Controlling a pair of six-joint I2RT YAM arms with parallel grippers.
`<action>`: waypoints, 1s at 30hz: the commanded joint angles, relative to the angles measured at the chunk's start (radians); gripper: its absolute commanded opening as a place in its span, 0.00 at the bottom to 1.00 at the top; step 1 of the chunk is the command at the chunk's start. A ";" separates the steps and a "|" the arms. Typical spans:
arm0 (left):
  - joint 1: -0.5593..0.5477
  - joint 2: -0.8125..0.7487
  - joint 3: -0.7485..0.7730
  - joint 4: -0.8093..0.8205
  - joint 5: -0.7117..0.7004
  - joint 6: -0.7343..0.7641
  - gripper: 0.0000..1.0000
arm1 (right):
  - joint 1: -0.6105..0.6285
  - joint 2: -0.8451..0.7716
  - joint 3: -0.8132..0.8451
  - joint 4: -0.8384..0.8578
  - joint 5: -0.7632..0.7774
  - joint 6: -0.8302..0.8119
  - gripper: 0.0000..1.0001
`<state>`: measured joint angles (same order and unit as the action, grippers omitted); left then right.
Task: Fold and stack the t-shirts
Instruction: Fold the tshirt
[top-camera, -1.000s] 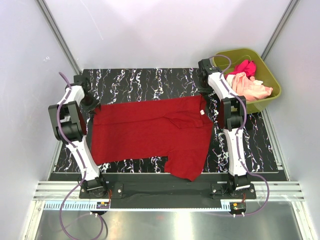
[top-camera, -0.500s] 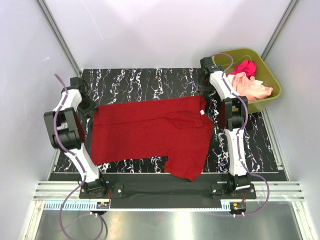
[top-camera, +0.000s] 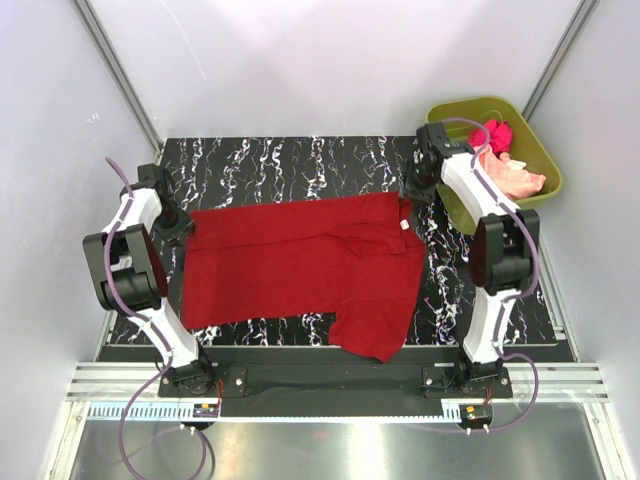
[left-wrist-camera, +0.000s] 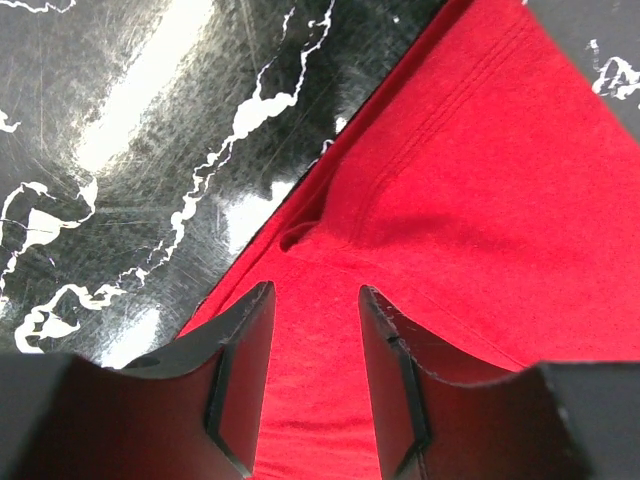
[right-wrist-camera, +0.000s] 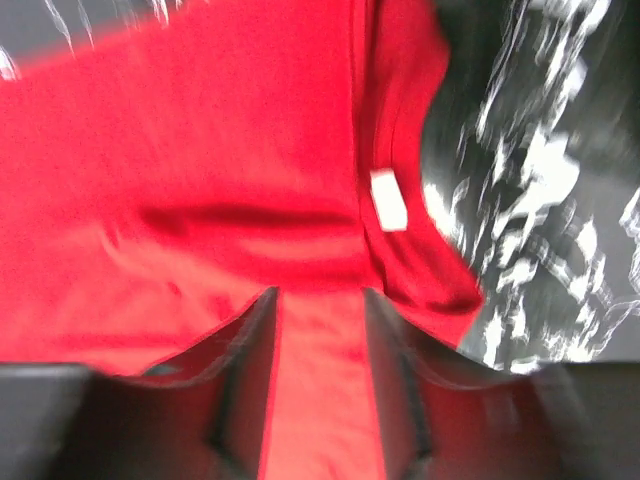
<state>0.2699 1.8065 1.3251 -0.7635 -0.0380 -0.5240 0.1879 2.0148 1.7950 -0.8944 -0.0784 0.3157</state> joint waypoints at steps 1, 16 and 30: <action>0.009 -0.009 -0.012 0.032 0.010 -0.004 0.45 | 0.007 -0.103 -0.170 0.058 -0.103 -0.001 0.41; 0.043 0.047 -0.012 0.055 0.032 -0.008 0.42 | 0.005 -0.148 -0.365 0.120 -0.103 0.008 0.44; 0.043 0.097 -0.015 0.105 0.081 -0.008 0.43 | 0.005 -0.126 -0.381 0.132 -0.127 0.017 0.45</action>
<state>0.3088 1.8889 1.2934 -0.6964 0.0204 -0.5312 0.1894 1.9160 1.4185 -0.7815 -0.1791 0.3225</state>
